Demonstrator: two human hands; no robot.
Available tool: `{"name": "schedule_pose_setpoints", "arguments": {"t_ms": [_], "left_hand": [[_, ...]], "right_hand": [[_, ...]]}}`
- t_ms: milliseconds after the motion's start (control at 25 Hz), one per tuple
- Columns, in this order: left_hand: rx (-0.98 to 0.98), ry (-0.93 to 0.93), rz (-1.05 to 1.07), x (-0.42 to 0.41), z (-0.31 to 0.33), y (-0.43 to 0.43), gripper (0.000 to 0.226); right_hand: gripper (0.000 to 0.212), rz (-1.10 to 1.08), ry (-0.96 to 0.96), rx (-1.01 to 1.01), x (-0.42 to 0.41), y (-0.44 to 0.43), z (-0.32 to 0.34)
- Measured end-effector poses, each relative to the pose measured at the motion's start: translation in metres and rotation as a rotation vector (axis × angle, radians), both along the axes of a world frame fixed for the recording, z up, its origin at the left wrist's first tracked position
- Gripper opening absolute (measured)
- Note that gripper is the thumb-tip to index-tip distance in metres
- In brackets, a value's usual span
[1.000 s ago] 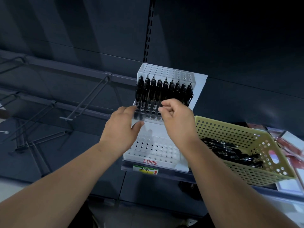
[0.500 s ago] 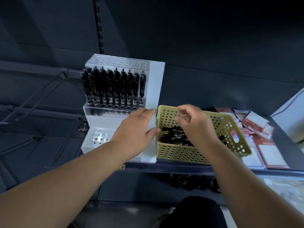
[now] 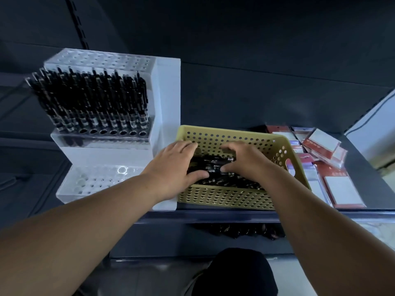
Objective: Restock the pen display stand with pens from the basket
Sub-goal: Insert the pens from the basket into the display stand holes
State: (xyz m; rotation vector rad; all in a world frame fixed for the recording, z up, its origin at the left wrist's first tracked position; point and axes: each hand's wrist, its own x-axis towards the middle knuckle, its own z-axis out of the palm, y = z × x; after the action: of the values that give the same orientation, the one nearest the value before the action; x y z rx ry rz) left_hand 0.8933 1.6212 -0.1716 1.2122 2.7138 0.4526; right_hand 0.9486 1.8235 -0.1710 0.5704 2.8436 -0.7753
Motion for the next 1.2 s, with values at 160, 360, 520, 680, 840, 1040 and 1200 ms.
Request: {"name": "schedule_pose_setpoints", "arguments": {"t_ms": [160,360,520,680,840,1040,1200], "left_hand": [[0.025,-0.047,-0.019,-0.004,-0.012,-0.002,0.096],[0.06,-0.017,-0.025,-0.008,-0.024,-0.004,0.093],[0.079,0.003,-0.039,-0.01,-0.029,-0.004,0.094],[0.081,0.0,-0.039,-0.011,-0.028,-0.003,0.094],[0.064,-0.022,-0.037,-0.009,-0.027,-0.004,0.094],[0.055,-0.011,-0.031,-0.008,-0.024,-0.004,0.09],[0.031,-0.009,-0.03,-0.007,-0.023,-0.003,0.09]], "right_hand": [[0.083,0.083,-0.155,0.015,-0.015,0.009,-0.015],[0.099,0.182,-0.312,0.264,-0.025,0.004,-0.034],[0.078,0.156,-0.341,0.305,-0.028,0.0,-0.034],[0.07,0.141,-0.349,0.239,-0.025,0.001,-0.033],[0.051,0.153,-0.336,0.235,-0.026,0.002,-0.033],[0.035,0.129,-0.353,0.162,-0.022,0.003,-0.035],[0.047,0.118,-0.363,0.149,-0.023,0.004,-0.032]]}}
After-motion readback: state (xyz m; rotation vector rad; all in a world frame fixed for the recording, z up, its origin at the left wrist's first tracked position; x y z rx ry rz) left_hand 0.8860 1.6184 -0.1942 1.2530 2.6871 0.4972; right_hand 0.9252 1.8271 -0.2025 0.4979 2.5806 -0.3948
